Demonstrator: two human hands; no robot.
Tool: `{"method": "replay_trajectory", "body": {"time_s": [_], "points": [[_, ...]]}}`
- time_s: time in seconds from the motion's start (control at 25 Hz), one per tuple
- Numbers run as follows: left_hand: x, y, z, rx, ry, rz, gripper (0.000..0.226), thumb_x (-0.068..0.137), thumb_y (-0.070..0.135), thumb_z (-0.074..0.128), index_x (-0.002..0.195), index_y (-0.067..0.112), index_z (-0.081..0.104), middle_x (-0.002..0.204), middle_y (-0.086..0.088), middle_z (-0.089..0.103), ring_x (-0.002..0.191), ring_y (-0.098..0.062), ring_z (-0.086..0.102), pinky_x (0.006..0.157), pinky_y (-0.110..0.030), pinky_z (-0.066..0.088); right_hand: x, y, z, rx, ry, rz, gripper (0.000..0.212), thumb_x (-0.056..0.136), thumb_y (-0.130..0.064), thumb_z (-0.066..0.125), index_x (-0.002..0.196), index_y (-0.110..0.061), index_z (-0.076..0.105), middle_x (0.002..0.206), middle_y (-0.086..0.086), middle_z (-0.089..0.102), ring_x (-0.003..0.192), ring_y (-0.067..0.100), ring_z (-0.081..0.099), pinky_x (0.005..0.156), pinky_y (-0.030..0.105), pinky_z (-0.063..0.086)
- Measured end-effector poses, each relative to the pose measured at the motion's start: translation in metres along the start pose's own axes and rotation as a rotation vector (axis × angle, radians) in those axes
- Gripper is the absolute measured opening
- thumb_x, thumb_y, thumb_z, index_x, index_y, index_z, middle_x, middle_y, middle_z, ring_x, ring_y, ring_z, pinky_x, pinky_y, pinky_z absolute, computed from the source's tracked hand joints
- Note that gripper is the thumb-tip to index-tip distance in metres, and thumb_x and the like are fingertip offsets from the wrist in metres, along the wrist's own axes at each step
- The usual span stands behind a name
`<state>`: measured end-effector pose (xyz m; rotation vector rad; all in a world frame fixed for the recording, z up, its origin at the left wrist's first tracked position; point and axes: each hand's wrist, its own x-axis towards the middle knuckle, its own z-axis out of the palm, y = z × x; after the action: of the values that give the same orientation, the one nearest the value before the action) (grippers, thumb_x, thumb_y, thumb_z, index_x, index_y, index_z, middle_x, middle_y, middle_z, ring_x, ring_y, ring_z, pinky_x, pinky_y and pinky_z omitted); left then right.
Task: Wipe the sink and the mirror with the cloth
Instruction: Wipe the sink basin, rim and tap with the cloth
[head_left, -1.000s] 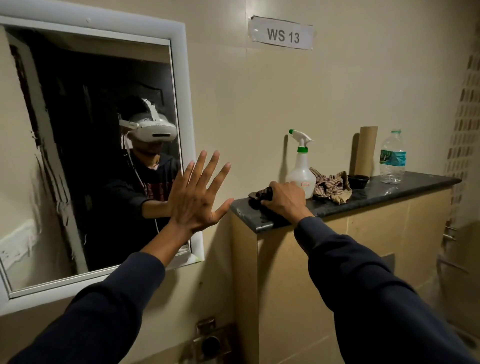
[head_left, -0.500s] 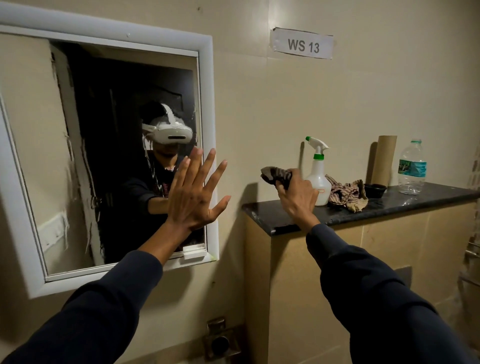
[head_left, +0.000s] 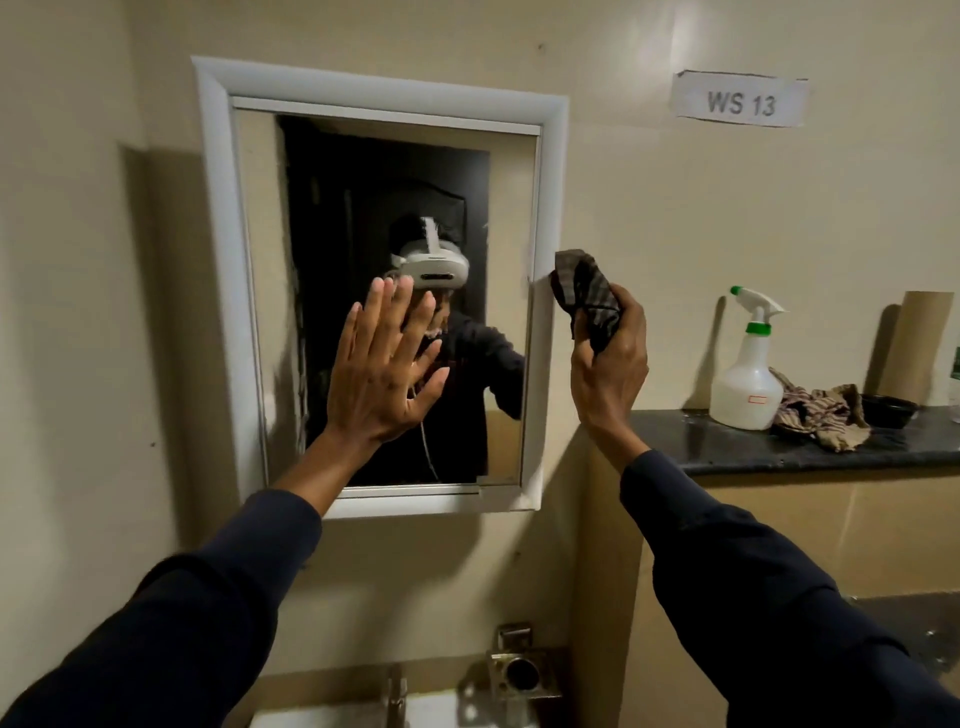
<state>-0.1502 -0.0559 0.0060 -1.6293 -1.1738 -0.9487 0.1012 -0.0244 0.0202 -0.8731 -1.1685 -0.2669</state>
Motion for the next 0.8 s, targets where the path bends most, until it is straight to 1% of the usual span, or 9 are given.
{"method": "replay_trajectory", "body": {"time_s": [0.08,0.16,0.24,0.32,0.4,0.56,0.64,0.72,0.8], "points": [[-0.009,-0.025,-0.012,0.034,-0.010,-0.026,0.073,0.092,0.052,0.036,0.152,0.016,0.014,0.160,-0.013,0.015,0.149,-0.031,0.006,0.119,-0.051,0.015,-0.010,-0.020,0.015,0.010,-0.021,-0.081,0.048,0.089,-0.030,0.059,0.134,-0.018,0.046,0.124,0.003,0.056,0.095,0.012,0.055,0.070,0.029,0.049],[-0.016,-0.048,-0.022,0.068,-0.029,-0.051,0.073,0.092,0.052,0.035,0.152,0.017,0.013,0.161,-0.012,0.012,0.149,-0.030,0.003,0.120,-0.048,0.009,-0.016,-0.036,0.032,0.004,-0.067,-0.187,0.054,0.087,-0.036,0.064,0.134,-0.022,0.043,0.123,0.003,0.055,0.098,0.016,0.058,0.068,0.028,0.049],[-0.026,-0.069,-0.032,0.124,-0.055,-0.092,0.074,0.091,0.054,0.034,0.152,0.018,0.013,0.161,-0.010,0.010,0.150,-0.028,0.000,0.121,-0.045,0.004,-0.025,-0.048,0.052,-0.023,-0.119,-0.269,0.059,0.085,-0.033,0.073,0.133,-0.025,0.041,0.122,0.002,0.055,0.097,0.015,0.058,0.064,0.027,0.050],[-0.038,-0.085,-0.038,0.158,-0.067,-0.124,0.074,0.091,0.055,0.034,0.152,0.018,0.016,0.161,-0.009,0.010,0.150,-0.027,0.002,0.121,-0.043,0.003,-0.037,-0.056,0.068,-0.026,-0.148,-0.311,0.058,0.087,-0.030,0.074,0.134,-0.025,0.041,0.123,0.004,0.055,0.097,0.016,0.057,0.063,0.024,0.049],[-0.051,-0.096,-0.042,0.150,-0.060,-0.143,0.071,0.091,0.054,0.034,0.151,0.018,0.020,0.161,-0.008,0.015,0.149,-0.027,0.007,0.121,-0.044,0.008,-0.053,-0.063,0.077,-0.014,-0.161,-0.357,0.057,0.088,-0.027,0.074,0.134,-0.023,0.041,0.124,0.006,0.057,0.098,0.017,0.058,0.065,0.023,0.049],[-0.080,-0.107,-0.044,0.105,0.008,-0.198,0.063,0.091,0.042,0.046,0.147,0.016,0.033,0.156,-0.010,0.030,0.146,-0.028,0.022,0.118,-0.042,0.020,-0.084,-0.066,0.085,0.051,-0.225,-0.398,0.053,0.091,-0.028,0.067,0.136,-0.018,0.040,0.133,0.010,0.051,0.107,0.024,0.058,0.072,0.031,0.056],[-0.103,-0.109,-0.045,0.081,0.060,-0.287,0.057,0.090,0.036,0.048,0.143,0.017,0.038,0.152,-0.009,0.037,0.142,-0.027,0.030,0.115,-0.037,0.025,-0.106,-0.063,0.088,0.082,-0.265,-0.391,0.052,0.093,-0.031,0.064,0.136,-0.017,0.039,0.139,0.012,0.046,0.114,0.026,0.056,0.075,0.027,0.055],[-0.135,-0.107,-0.047,0.041,0.089,-0.385,0.051,0.091,0.033,0.048,0.139,0.018,0.043,0.148,-0.007,0.043,0.136,-0.024,0.039,0.110,-0.034,0.029,-0.135,-0.059,0.087,0.082,-0.283,-0.381,0.050,0.093,-0.029,0.064,0.134,-0.017,0.038,0.138,0.014,0.048,0.117,0.026,0.055,0.080,0.023,0.051],[-0.178,-0.102,-0.043,-0.014,0.101,-0.487,0.045,0.091,0.029,0.049,0.134,0.018,0.048,0.141,-0.005,0.050,0.127,-0.021,0.047,0.105,-0.032,0.036,-0.173,-0.049,0.084,0.101,-0.337,-0.371,0.049,0.094,-0.024,0.064,0.134,-0.017,0.038,0.136,0.011,0.050,0.118,0.026,0.055,0.081,0.029,0.054]]}}
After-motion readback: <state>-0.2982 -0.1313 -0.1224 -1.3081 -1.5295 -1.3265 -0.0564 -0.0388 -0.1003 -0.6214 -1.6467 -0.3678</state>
